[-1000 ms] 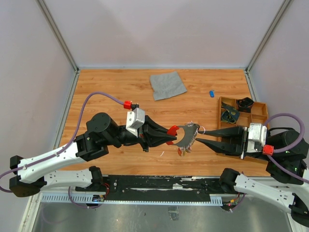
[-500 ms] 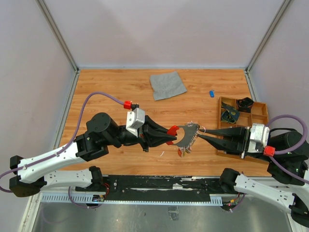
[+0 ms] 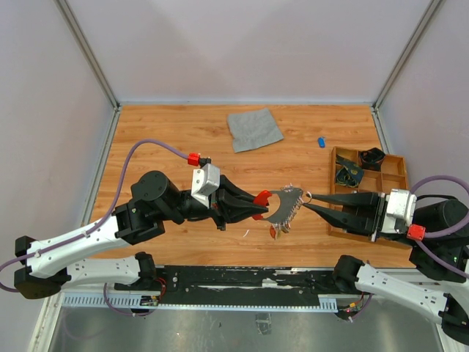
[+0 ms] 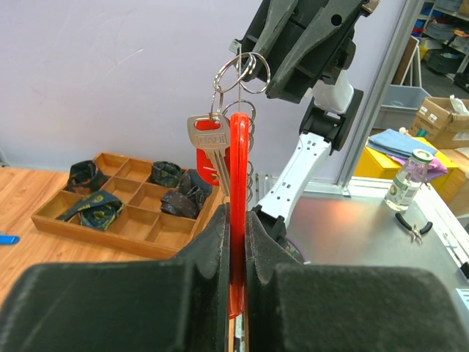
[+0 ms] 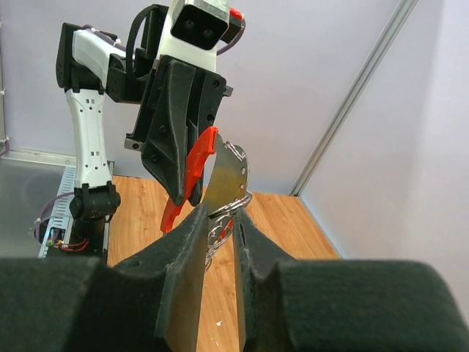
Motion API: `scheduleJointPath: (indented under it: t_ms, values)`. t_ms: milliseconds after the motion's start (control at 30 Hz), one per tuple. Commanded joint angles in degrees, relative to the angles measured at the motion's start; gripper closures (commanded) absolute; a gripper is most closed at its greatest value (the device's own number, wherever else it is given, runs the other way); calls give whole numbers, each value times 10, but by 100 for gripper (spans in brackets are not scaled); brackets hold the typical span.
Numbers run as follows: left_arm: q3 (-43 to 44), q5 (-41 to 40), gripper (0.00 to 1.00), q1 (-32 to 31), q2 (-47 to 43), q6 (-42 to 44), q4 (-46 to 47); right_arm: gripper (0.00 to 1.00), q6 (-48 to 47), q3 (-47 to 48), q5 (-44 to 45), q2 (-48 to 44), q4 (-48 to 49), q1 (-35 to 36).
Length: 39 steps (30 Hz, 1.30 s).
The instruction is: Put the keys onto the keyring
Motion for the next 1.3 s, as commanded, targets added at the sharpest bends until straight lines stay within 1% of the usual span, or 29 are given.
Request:
scheduleJointPath:
  t_ms: [0,133,267,400,767,833,933,1167,1267]
  values:
    - [11,2,99,1,-4,2,19,79,-11,17,3,0,9,-3]
    - [11,1,99,0,-4,1,17,78,-11,17,-3,2,10,-3]
    - [11,2,99,0,-4,2,17,72,-14,26,-22,8,0,-3]
    - [11,3,99,1,-2,2,18,69,-19,37,-37,18,-25,-3]
    - [11,1,100,1,-2,0,19,64,-23,46,-57,26,-48,-3]
    - [12,2,99,1,-1,-1,19,66,-25,51,-61,29,-58,-3]
    - [13,3,99,1,1,0,19,70,-30,57,-65,31,-68,-3]
    - [18,5,100,1,6,1,18,75,-59,68,-56,37,-84,-3]
    - [20,6,99,0,9,0,18,80,-79,69,-49,41,-93,-3]
